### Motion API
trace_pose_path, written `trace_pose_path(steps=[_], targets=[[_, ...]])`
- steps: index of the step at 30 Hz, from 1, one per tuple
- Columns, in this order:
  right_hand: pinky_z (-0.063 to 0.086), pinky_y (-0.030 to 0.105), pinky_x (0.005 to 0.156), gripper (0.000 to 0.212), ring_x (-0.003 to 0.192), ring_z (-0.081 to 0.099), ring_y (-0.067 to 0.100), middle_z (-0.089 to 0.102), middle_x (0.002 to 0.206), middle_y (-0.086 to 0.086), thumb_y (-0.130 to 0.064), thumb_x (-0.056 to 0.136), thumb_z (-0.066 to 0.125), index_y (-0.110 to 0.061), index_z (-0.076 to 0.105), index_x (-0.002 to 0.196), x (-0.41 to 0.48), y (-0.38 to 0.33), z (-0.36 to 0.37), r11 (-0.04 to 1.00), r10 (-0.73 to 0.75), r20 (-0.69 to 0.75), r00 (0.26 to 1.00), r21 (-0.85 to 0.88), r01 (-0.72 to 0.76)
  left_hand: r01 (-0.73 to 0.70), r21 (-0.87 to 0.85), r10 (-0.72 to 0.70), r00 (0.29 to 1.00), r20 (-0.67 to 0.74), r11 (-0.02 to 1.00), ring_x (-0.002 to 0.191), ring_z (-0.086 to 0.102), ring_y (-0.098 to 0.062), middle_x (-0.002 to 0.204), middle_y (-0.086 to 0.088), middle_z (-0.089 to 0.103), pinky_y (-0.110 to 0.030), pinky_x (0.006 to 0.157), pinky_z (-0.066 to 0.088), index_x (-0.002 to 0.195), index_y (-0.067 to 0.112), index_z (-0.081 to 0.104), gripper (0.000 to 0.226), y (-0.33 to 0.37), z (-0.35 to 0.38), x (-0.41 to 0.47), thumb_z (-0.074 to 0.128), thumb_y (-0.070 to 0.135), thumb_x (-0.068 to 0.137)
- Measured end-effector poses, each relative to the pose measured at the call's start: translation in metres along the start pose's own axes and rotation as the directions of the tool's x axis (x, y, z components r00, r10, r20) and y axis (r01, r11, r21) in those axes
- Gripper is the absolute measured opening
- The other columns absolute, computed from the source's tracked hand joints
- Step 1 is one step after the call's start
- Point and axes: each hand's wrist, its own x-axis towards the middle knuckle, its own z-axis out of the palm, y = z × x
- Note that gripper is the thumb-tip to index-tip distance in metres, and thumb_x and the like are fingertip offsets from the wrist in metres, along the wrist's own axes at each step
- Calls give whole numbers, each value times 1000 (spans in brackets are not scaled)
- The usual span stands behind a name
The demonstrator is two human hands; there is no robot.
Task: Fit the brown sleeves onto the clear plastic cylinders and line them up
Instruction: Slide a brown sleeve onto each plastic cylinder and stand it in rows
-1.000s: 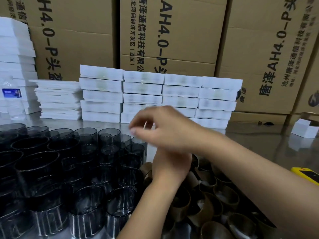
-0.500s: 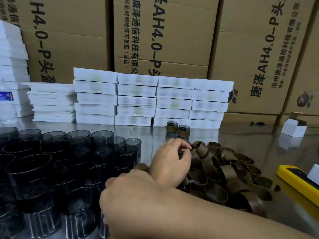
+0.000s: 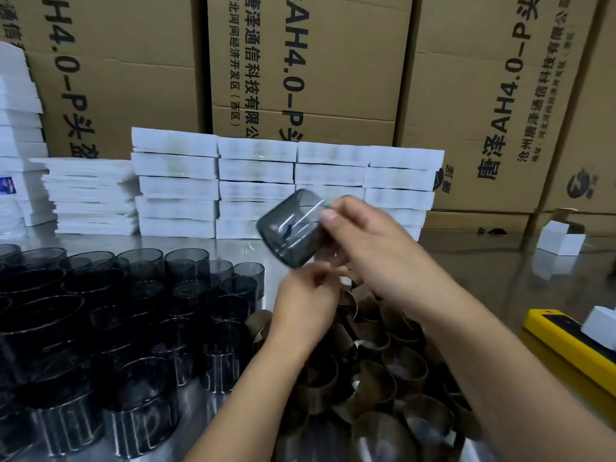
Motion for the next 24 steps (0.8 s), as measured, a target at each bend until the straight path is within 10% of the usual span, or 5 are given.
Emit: trace_pose_path(steps=[6, 15, 19, 21, 24], targets=[[56, 31, 64, 29, 64, 61, 22, 66, 73, 11, -13, 99, 38, -4, 59, 81, 5, 60, -22, 752, 221, -83, 972, 648, -116, 241, -597, -298, 955, 3, 765, 87, 68, -15, 88, -5, 72, -27, 73, 55, 97, 9, 66, 33, 5, -10, 6, 33, 8, 98], [55, 26, 53, 27, 54, 63, 19, 66, 70, 11, -16, 99, 39, -2, 61, 90, -7, 85, 3, 497, 332, 110, 937, 823, -273, 301, -546, -183, 948, 261, 782, 99, 68, -20, 103, -2, 75, -33, 85, 51, 101, 20, 73, 40, 1, -9, 3, 62, 51, 81], [52, 22, 51, 22, 53, 63, 12, 68, 74, 5, -16, 99, 43, -8, 62, 90, -10, 90, 10, 681, 306, -23, 952, 703, -202, 347, -645, -158, 929, 334, 681, 83, 69, -18, 94, -7, 74, -27, 70, 56, 74, 22, 78, 34, 2, -11, 3, 73, 48, 52], [52, 23, 59, 12, 63, 62, 7, 65, 83, -1, -21, 96, 51, -20, 61, 91, -11, 97, 7, 912, 266, -216, 939, 372, -173, 330, -709, -156, 941, 301, 624, 89, 70, -23, 96, -9, 74, -31, 76, 58, 73, 21, 78, 28, 0, -12, 4, 74, 41, 54], [43, 25, 68, 11, 69, 55, 6, 59, 78, -4, -29, 90, 60, -23, 62, 81, -15, 100, -1, 991, 125, -302, 945, -8, -134, 309, -797, -194, 951, 241, 519, 84, 72, -26, 90, -13, 73, -29, 63, 60, 89, 12, 67, 37, -1, -15, 5, 73, 35, 61]])
